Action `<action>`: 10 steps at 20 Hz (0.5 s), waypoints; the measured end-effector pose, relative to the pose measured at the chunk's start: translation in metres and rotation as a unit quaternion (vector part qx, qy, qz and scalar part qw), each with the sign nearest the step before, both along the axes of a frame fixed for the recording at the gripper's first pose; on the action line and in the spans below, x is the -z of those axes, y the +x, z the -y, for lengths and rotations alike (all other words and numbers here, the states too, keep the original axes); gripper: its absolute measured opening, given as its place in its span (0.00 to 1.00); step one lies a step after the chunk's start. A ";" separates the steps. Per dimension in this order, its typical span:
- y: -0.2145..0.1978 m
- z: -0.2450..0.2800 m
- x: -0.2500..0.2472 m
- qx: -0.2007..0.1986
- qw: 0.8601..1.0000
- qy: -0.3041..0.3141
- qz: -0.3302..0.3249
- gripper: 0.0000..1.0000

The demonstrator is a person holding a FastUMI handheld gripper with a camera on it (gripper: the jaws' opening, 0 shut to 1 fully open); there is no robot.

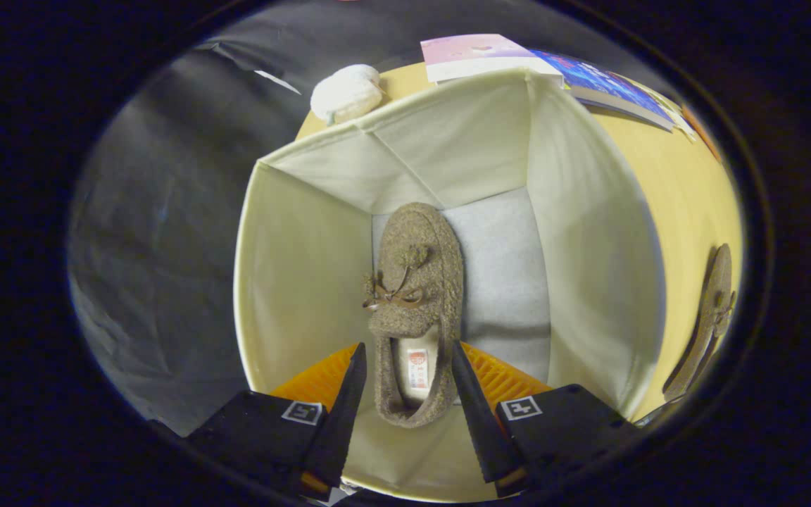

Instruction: Open the storage box then place both shoes into the box .Put the left shoe in first, then the right shoe, with the right side of both shoes facing outward in a uniform manner.

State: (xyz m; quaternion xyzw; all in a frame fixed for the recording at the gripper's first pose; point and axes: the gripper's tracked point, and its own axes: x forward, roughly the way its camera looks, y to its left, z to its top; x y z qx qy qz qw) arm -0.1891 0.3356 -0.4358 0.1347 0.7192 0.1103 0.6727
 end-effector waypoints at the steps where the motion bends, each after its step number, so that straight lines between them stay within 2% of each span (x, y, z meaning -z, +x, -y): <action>1: 0.004 0.001 -0.006 0.005 1.000 0.009 0.004 0.76; 6: 0.032 0.014 -0.047 0.051 0.996 0.065 0.034 0.77; 10: 0.064 0.052 -0.077 0.097 0.989 0.087 0.072 0.78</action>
